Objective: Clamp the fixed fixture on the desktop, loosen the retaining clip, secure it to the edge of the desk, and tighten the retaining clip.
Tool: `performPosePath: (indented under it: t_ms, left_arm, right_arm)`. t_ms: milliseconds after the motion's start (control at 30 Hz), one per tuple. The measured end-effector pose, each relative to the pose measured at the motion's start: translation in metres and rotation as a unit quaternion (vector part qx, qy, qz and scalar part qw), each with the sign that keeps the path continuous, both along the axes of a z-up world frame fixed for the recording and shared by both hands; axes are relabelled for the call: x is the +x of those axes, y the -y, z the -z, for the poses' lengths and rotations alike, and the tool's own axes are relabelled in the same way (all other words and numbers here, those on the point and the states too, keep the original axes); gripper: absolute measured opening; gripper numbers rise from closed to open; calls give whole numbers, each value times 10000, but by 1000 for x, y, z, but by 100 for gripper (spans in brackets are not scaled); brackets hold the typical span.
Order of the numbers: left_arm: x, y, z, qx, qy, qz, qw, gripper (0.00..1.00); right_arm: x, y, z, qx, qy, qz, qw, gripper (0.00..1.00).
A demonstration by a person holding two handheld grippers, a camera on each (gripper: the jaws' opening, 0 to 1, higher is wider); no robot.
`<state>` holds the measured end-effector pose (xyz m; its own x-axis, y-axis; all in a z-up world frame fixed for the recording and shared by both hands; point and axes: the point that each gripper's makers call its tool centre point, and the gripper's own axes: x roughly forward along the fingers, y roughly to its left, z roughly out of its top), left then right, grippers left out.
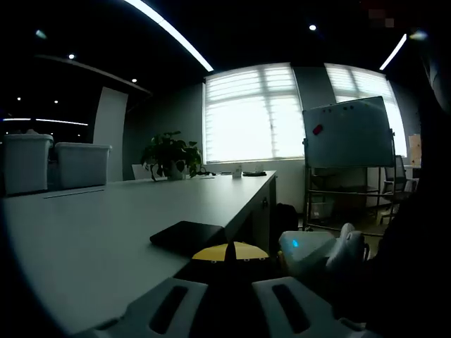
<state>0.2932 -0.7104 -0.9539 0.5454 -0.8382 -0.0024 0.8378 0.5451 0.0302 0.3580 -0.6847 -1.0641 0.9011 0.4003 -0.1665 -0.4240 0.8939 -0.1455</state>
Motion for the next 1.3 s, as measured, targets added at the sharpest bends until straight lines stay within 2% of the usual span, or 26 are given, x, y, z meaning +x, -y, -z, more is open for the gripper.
performPosePath:
  t_ms: [67, 100, 300, 400, 500, 533, 600, 667, 700, 733, 767, 800, 933, 1033, 1133, 1200, 1300]
  left_arm:
    - [0, 0, 0, -4, 11, 10, 10000, 1]
    - [0, 0, 0, 0, 15, 10, 10000, 1]
    - [0, 0, 0, 20, 23, -6, 10000, 1]
    - [0, 0, 0, 68, 12, -39, 10000, 0]
    - [-1, 0, 1, 115, -3, -55, 9999, 0]
    - [-1, 0, 1, 129, -4, -68, 9999, 0]
    - [-1, 1, 1, 156, -1, -94, 9998, 0]
    - [-1, 1, 1, 184, -15, -128, 9997, 0]
    - [-1, 1, 1, 198, -24, -159, 9997, 0]
    - [-1, 1, 1, 214, -21, -179, 9996, 0]
    - [1, 1, 2, 220, -33, -201, 9995, 0]
    - [1, 0, 2, 236, -39, -218, 9995, 0]
    - [2, 1, 3, 300, -52, -297, 9991, 1]
    - [3, 2, 3, 350, -43, -362, 9987, 1]
    - [3, 2, 4, 377, -29, -387, 9985, 1]
    - [2, 3, 4, 383, -22, -374, 9986, 1]
    - [2, 3, 3, 331, -46, -354, 9988, 1]
  right_arm:
    - [-2, -3, 1, 16, -37, -4, 10000, 29]
    - [-2, 1, -4, -66, 94, 137, 9998, 28]
    - [-4, -2, -1, -56, 95, -125, 9999, 27]
    - [-6, -3, -3, -238, 307, -620, 9973, 26]
    - [-8, -6, -3, -221, 285, -1191, 9922, 25]
    - [-8, -6, -4, -328, 355, -1381, 9892, 25]
    - [-10, -9, -4, -196, 287, -1762, 9837, 25]
    - [-12, -11, -5, -233, 349, -2257, 9733, 25]
    - [-14, -13, -5, -209, 341, -2629, 9640, 25]
    - [-15, -13, -5, -107, 249, -2847, 9582, 24]
    - [-15, -12, -5, -208, 340, -3029, 9522, 24]
    - [-18, -14, -5, -191, 266, -3215, 9463, 24]
    - [-22, -17, -6, -123, 233, -3709, 9283, 24]
    - [-23, -18, -6, -28, 246, -3923, 9195, 24]
    - [-24, -19, -7, -33, 306, -4020, 9151, 25]
    - [-24, -19, -7, -53, 349, -3999, 9159, 25]
    - [-21, -15, -8, -272, 582, -3615, 9302, 27]
